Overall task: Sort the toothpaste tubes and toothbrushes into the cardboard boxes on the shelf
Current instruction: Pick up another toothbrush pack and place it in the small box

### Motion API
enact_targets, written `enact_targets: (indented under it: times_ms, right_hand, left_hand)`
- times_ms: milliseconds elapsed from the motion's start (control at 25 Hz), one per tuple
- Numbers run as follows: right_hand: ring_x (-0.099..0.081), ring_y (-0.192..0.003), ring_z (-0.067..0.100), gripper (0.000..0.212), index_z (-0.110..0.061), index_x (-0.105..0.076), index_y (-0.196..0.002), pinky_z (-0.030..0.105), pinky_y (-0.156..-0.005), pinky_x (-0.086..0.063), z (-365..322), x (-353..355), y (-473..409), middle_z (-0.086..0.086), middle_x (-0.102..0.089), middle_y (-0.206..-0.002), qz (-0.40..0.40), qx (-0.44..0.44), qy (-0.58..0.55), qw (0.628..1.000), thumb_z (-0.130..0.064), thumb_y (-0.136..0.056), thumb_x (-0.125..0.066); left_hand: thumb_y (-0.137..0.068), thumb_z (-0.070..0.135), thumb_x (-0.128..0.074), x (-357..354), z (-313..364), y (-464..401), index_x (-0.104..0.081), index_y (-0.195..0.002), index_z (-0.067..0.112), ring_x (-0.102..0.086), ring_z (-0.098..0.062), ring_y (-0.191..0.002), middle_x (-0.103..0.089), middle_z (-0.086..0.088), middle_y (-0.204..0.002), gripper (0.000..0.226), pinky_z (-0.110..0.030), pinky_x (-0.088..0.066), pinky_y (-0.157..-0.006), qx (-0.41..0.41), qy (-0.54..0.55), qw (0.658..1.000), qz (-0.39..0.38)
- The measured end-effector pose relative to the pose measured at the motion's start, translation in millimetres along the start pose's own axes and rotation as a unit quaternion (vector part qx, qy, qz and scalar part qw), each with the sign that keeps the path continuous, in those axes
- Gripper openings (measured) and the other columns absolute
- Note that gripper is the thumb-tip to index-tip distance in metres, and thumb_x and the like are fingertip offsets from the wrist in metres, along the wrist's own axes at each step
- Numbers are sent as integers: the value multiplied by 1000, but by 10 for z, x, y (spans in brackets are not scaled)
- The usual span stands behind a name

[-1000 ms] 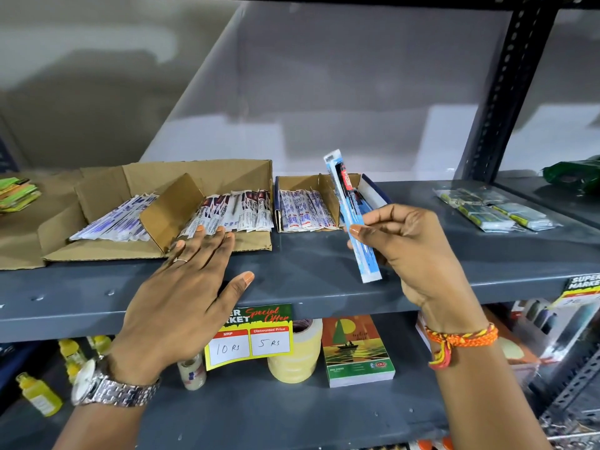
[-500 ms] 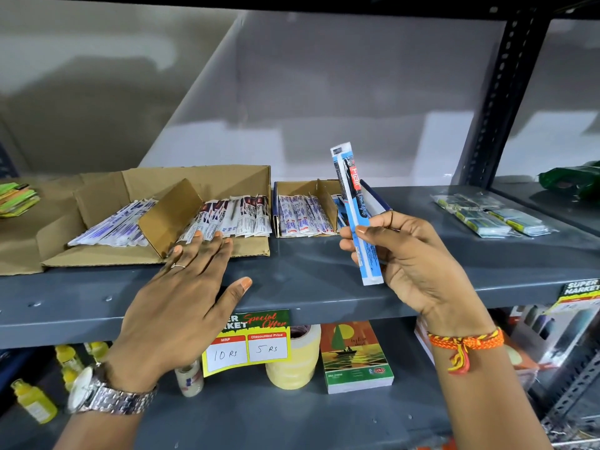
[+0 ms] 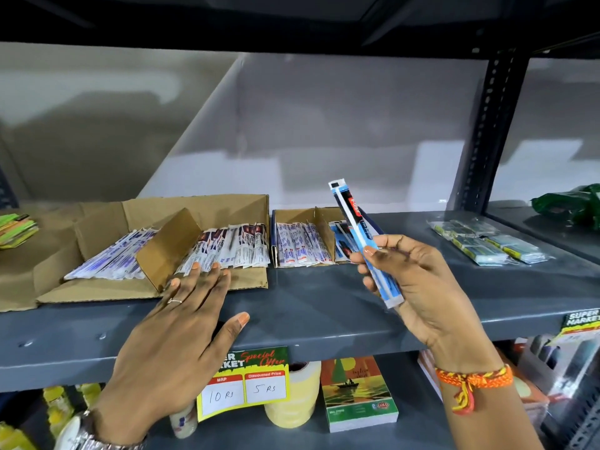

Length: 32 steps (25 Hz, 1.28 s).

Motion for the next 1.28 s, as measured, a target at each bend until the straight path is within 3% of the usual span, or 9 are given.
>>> enact_targets:
  times_ms: [120, 240, 360, 480, 560, 640, 760, 1040, 1280]
  right_hand:
    - [-64, -52, 11, 20, -13, -65, -95, 24, -54, -53, -278, 296, -223, 5, -77, -69, 99, 87, 122, 984, 2, -85, -73]
    - [-67, -55, 17, 21, -19, -73, -73, 37, -66, -59, -551, 417, -520, 3, -73, -61, 169, 141, 264, 939, 0, -80, -70]
    - [-74, -69, 18, 20, -16, -79, -68, 28, -68, -60, -614, 270, -837, 3, -76, -64, 150, 116, 408, 893, -10, -77, -62]
    - [-74, -86, 25, 20, -6, -80, -79, 23, -64, -58, -548, 78, -1143, 11, -78, -84, 100, 71, 524, 843, 0, -78, -61]
    - [-72, -88, 28, 11, -3, -76, -86, 27, -70, -57, -488, -44, -1286, 12, -74, -91, 69, 55, 579, 810, 1, -79, -69]
    - [-70, -86, 30, 6, -3, -70, -82, 27, -64, -53, -410, -151, -1357, 13, -69, -89, 39, 39, 634, 771, 1, -78, -71]
    - [-68, -84, 31, 15, -6, -59, -72, 24, -56, -44, -308, -221, -1396, 14, -65, -85, 25, 35, 672, 739, 3, -81, -68]
    - [-70, -80, 31, 24, -7, -57, -67, 25, -51, -45, -158, -247, -1450, 14, -68, -81, -22, 14, 709, 705, 8, -82, -69]
    - [-51, -58, 17, 26, -10, -50, -68, 22, -43, -31, -166, -307, -1468, 6, -54, -72, -30, 38, 731, 681, -4, -90, -63]
  left_hand:
    - [-79, 73, 17, -3, -3, -10, 12, -154, 29, 21, -3, -146, 8, 13, -164, 88, -28, 7, -121, 0, -3, 1000, -2]
    - [-79, 73, 17, -4, -2, -13, 11, -155, 29, 21, -3, -146, 7, 13, -164, 88, -29, 7, -121, -2, -1, 1000, -5]
    - [-79, 73, 17, -2, -2, -15, 10, -155, 28, 20, -3, -147, 7, 12, -164, 88, -30, 5, -122, -2, -3, 1000, -6]
    - [-80, 73, 14, 4, 3, -16, 8, -155, 28, 19, -3, -147, 6, 12, -164, 88, -30, 5, -122, -2, 6, 1000, -9]
    - [-80, 73, 14, 12, 7, -16, 9, -155, 28, 20, -3, -147, 7, 12, -164, 88, -29, 6, -121, -2, 5, 1000, -9]
    - [-80, 72, 13, 22, 14, -16, 8, -155, 27, 18, -4, -147, 6, 11, -164, 87, -29, 5, -121, -4, -1, 1000, -8]
    - [-81, 71, 13, 28, 21, -12, 6, -156, 26, 15, -5, -148, 5, 11, -165, 88, -30, 4, -122, -4, -4, 1000, -6]
    - [-80, 71, 13, 30, 19, -17, 5, -156, 26, 14, -5, -149, 3, 10, -165, 89, -30, 4, -122, -2, 2, 1000, -6]
    - [-80, 71, 12, 45, 29, -10, 5, -156, 26, 14, -5, -149, 3, 10, -165, 89, -30, 4, -122, -1, 5, 1000, -5]
Point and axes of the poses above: each hand's wrist, its own y-axis away from the middle knuckle, its own x-axis out of the back of the hand, z = x × y, the point moved 9 cm from there along -y, towards the middle knuckle
